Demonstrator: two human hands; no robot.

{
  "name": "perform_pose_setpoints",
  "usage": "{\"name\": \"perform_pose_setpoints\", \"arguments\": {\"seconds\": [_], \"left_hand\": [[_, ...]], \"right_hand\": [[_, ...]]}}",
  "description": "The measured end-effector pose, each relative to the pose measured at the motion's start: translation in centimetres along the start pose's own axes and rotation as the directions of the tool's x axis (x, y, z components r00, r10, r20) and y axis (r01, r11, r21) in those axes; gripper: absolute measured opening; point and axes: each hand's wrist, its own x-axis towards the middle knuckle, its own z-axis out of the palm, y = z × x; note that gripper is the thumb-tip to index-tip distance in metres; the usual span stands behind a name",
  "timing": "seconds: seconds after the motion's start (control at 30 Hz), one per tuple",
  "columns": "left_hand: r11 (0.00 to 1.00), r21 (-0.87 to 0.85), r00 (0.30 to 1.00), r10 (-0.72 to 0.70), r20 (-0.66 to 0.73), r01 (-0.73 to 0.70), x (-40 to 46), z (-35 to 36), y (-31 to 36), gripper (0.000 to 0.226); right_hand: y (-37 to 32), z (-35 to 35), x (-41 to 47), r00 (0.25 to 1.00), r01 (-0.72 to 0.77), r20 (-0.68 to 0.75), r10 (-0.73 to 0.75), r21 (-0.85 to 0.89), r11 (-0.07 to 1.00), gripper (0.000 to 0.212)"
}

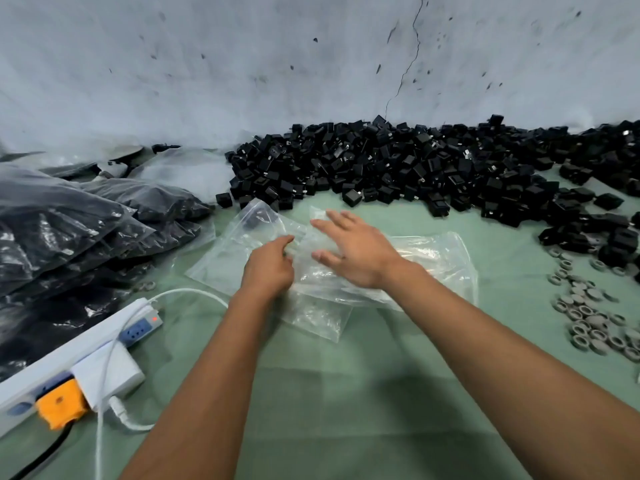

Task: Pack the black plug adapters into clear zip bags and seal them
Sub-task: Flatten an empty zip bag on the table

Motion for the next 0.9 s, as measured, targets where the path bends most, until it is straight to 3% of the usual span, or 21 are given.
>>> {"name": "perform_pose_setpoints", "arguments": {"seconds": [0.13,0.23,0.33,0.37,0.43,0.5,0.57,0.6,0.73,0.9], "left_hand": [[0.955,0.285,0.994,-0.095,0.046,0.078,2.1,-1.1,-3.8,0.036],[0.926,0.309,0.974,-0.189,-0.124,0.219,3.0,-2.6,-4.8,0.030],[0.981,0.111,0.925,-0.111,-0.365,0.162,3.6,-2.5,-2.0,0.037],[0.995,-0.023,0.932,-0.102,-0.348,0.100,3.6,-2.2,-0.5,0.040],[0.961,-0.269,0.979,-0.111,-0.172,0.062,3.5,-1.5,2.1,0.044],[0.964,-0.261,0.993,-0.081,-0.092,0.054,3.3,-0.5,3.2,0.038],[0.969,-0.245,0.988,-0.072,-0.140,0.036,3.6,0.4,3.1,0.019],[0.963,-0.267,0.985,-0.084,-0.151,0.041,3.7,0.6,3.0,0.013],[0.980,-0.159,0.942,-0.160,-0.296,0.117,4.2,0.1,1.2,0.017],[0.992,0.022,0.940,-0.113,-0.322,0.127,2.9,-0.6,0.6,0.021]], "right_hand": [[1.4,3.6,-0.2,0.990,0.014,0.141,-0.013,-0.006,1.000,0.076],[1.8,4.7,-1.9,0.990,0.068,0.126,-0.070,0.017,0.998,0.076],[1.5,4.6,-3.4,0.989,0.101,0.103,-0.103,0.023,0.995,0.077],[1.4,4.3,-3.7,0.991,0.108,0.080,-0.110,0.031,0.994,0.074],[1.4,3.3,-4.2,0.990,0.139,-0.038,-0.136,0.093,0.986,0.062],[1.3,2.6,-4.3,0.967,0.164,-0.218,-0.130,0.145,0.976,0.052],[1.4,2.2,-3.6,0.954,0.116,-0.289,-0.086,0.088,0.989,0.055],[1.7,2.2,-3.3,0.966,0.058,-0.256,-0.043,0.050,0.997,0.059],[4.1,3.6,-3.6,0.988,-0.153,-0.016,0.153,-0.049,0.987,0.073],[4.8,4.5,-4.3,0.947,-0.319,-0.026,0.319,-0.025,0.947,0.089]]}}
